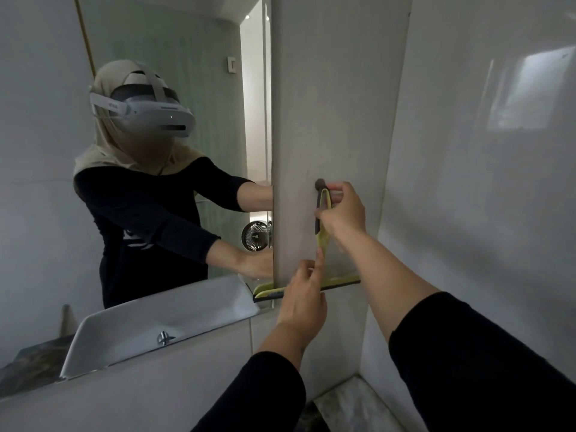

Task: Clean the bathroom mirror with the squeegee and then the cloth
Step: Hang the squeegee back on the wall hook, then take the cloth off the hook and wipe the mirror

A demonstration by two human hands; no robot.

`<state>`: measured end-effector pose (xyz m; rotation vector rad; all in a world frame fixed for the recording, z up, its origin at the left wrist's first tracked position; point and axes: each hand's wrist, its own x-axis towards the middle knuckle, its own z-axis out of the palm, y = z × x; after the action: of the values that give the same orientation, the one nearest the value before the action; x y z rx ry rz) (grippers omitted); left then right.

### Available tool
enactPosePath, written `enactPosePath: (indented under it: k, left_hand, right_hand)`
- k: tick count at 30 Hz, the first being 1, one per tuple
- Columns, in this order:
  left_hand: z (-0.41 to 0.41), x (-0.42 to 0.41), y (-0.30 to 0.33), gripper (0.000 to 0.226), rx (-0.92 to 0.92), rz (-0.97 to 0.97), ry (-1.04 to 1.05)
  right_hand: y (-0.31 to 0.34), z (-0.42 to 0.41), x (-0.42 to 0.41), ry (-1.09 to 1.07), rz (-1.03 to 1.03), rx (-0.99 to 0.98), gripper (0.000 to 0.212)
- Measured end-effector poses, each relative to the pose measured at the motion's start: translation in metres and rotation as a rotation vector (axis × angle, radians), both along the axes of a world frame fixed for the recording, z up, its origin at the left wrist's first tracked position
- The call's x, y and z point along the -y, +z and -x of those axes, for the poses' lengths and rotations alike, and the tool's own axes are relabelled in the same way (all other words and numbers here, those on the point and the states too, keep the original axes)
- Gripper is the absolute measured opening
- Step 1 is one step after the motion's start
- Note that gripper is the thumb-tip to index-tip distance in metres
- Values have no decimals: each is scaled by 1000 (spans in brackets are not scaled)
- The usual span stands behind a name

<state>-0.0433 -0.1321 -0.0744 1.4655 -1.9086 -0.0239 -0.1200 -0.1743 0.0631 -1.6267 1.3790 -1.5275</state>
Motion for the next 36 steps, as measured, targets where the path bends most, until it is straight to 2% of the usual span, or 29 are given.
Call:
enactPosePath:
  k: [6,9,11,15,23,31,36]
  left_hand:
    - [2,-5,12,87,-7,-119,-26]
    - [-7,-20,25,74,-20,-131,-12]
    - [-20,-33,34,61,-3,-154,32]
    - [-59,-70,46,38,35,-159,161]
    - [-174,-196,52,33,59,-222,516]
    - [-276,-334,66,32,-41,-121,923]
    - [-318,-378,69,35,-145,25,1141]
  right_hand:
    - [-2,4,-1,-33,-22,-183,52]
    - [-6,6,-17,-87,-51,-338,61]
    - [-11,4,-33,-69,-63,-454,59]
    - [-17,-20,-69,107,-54,-664,43]
    - [-26,-112,-154,579,-14,-830,35]
    - [-23,-222,-244,903,41,-839,43]
    - [-23,-285,-289,1063,143,-776,45]
